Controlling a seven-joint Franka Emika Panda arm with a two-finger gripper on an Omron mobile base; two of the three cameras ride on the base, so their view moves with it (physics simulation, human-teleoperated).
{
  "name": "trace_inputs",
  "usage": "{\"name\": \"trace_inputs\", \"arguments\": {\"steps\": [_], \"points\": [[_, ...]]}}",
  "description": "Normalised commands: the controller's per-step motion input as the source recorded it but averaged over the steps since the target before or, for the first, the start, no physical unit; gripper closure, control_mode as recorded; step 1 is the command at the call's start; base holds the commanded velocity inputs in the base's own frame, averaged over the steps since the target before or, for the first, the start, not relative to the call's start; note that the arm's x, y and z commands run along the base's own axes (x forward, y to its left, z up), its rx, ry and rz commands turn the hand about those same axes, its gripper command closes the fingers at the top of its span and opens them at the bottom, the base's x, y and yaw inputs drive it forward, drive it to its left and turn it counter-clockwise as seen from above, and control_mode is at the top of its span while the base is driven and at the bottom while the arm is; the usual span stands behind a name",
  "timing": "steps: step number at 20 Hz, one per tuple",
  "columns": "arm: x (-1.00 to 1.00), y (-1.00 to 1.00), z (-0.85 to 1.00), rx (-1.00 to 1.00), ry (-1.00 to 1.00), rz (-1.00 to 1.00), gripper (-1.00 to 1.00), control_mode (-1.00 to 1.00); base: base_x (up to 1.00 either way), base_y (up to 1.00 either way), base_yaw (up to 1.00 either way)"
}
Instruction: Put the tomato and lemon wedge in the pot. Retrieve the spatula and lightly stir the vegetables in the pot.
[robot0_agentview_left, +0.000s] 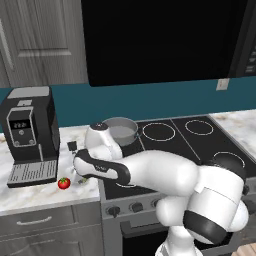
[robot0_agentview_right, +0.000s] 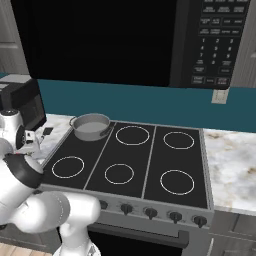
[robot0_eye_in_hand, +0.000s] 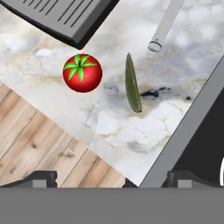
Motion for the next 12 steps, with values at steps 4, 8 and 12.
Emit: {"name": "trace_inputs", "arguments": {"steps": [4, 8, 12], "points": [[0.48, -0.06, -0.07, 0.0, 0.01, 0.07, -1.0, -1.0, 0.0, 0.0, 0.0], [0.34, -0.01, -0.08, 0.0, 0.0, 0.06, -1.0, -1.0, 0.0, 0.0, 0.0], [0.14, 0.04, -0.13, 0.0, 0.01, 0.04, -1.0, -1.0, 0.0, 0.0, 0.0]]}}
